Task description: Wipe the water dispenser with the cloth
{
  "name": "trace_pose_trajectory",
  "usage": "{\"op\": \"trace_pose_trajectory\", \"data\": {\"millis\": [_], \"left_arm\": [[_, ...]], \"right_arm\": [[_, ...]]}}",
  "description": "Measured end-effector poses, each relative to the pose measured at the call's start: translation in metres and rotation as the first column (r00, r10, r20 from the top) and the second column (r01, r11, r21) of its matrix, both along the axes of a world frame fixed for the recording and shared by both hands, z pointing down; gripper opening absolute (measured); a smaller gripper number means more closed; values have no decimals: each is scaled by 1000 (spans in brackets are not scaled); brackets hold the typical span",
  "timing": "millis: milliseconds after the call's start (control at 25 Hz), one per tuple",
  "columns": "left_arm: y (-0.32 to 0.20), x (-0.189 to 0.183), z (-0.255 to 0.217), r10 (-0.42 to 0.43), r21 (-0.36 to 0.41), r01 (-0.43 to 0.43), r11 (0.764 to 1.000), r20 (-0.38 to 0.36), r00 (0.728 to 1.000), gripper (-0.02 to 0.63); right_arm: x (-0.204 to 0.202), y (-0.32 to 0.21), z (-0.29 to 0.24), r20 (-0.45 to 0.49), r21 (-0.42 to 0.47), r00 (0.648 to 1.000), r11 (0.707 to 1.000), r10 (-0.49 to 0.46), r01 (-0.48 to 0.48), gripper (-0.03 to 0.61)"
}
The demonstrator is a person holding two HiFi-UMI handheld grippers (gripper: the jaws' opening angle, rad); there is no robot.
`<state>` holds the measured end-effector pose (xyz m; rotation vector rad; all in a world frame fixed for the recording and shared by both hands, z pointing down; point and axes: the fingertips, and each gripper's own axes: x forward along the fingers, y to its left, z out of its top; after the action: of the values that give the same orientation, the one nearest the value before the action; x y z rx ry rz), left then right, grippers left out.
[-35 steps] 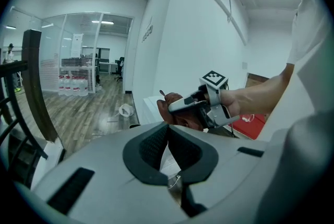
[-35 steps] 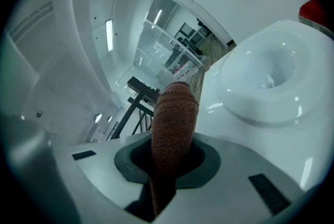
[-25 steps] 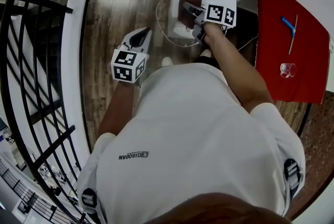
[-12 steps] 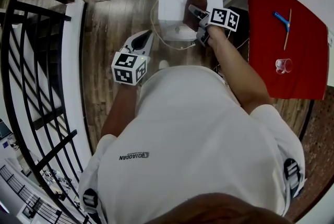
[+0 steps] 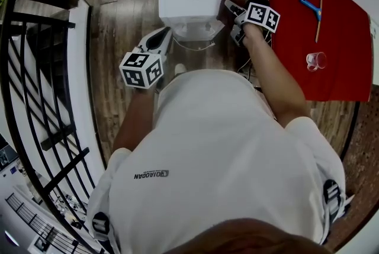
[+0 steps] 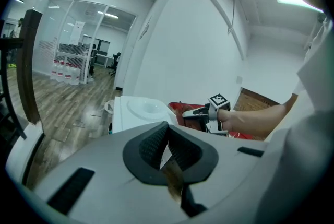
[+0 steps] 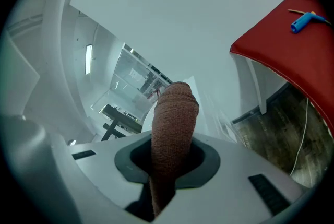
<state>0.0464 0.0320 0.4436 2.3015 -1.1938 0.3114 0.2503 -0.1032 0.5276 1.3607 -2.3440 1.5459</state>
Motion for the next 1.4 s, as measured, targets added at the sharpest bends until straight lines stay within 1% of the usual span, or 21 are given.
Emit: {"op": "trace_pose_trajectory", "data": {"millis": [200,400,600,720,840,960,1080,1240,1320,1400], "left_arm": [[7,22,-7,4,15,-4,1000,12,1000,-8],[22,29,-5,-26,2,26,1000,31,999,-8],[44,37,0,-52,-17,53,998,56,997,-8],[52,37,-1,-74,-19,76,997,61,995,-8],[65,38,0,-67,-33,69,997,69,995,-8],[67,37,-2,-45,-41,49,998,82,996,-8],[63,31,-8,-43,-27,45,999,84,996,-8],[68,23,-14,6,8,-7,1000,117,993,-8],[71,7,-14,13,11,-14,1000,132,991,-8],[74,-14,-13,1,7,-2,1000,129,992,-8]], "right_arm": [[38,2,2,0,7,999,999,39,-39,64],[69,8,0,-22,37,998,998,60,-59,64],[87,20,-7,-73,129,996,991,51,-41,64],[82,28,-9,-87,190,996,982,25,-8,64],[65,51,-1,-83,208,996,978,-17,34,64],[37,73,-2,-97,239,990,963,-101,121,64],[-5,91,-2,-140,276,967,930,-211,243,64],[-63,111,3,-204,293,923,879,-327,376,64],[-95,116,5,-240,300,900,854,-364,425,64],[-125,118,8,-263,300,883,837,-388,457,64]]}}
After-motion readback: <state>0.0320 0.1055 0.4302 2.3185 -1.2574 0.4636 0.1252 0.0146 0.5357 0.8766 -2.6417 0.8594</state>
